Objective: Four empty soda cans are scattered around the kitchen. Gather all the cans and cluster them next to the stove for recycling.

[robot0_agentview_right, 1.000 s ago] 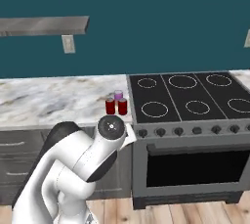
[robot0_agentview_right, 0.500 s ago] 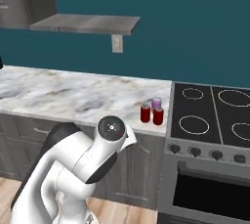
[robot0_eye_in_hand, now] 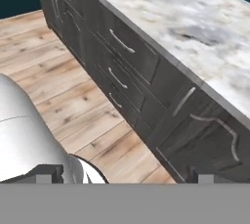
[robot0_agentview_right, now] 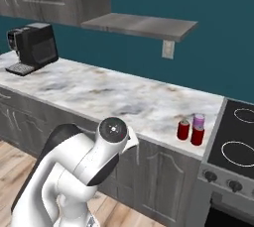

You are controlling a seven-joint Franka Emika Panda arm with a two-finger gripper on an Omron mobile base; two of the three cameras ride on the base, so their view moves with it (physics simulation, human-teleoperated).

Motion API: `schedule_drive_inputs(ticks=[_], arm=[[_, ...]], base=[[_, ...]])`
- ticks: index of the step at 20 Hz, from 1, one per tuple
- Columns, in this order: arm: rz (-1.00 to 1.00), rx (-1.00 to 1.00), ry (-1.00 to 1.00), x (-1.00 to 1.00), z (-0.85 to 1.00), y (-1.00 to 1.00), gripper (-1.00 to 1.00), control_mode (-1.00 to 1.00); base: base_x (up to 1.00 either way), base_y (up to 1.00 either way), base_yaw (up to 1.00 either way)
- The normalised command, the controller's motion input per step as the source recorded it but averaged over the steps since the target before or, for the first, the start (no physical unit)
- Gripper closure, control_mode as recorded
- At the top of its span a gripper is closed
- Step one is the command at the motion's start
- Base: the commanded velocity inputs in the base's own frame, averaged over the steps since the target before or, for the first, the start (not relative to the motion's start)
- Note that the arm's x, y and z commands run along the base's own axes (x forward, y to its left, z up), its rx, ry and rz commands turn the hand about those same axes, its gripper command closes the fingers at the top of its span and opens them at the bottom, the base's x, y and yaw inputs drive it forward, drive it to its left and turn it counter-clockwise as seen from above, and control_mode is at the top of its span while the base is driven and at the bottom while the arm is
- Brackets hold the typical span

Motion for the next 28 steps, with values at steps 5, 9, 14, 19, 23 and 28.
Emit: schedule_drive_inputs(ticks=[5, 9, 14, 19, 23, 28], arm=[[0.00, 0.00, 0.00, 0.00, 0.00, 0.00, -1.00, 1.00], [0.00, 0.00, 0.00, 0.00, 0.00, 0.00, -1.00, 1.00], [0.00, 0.00, 0.00, 0.00, 0.00, 0.00, -1.00, 1.00], [0.00, 0.00, 0.00, 0.00, 0.00, 0.00, -1.00, 1.00], [0.00, 0.00, 0.00, 0.00, 0.00, 0.00, -1.00, 1.00], [0.00, 0.00, 0.00, 0.00, 0.00, 0.00, -1.00, 1.00]], base=[[-0.41, 0.39, 0.37], [-0.52, 0.66, 0.28], [-0.51, 0.74, 0.24], [-0.24, 0.21, 0.43], [-0.14, 0.00, 0.50], [-0.12, 0.00, 0.50]])
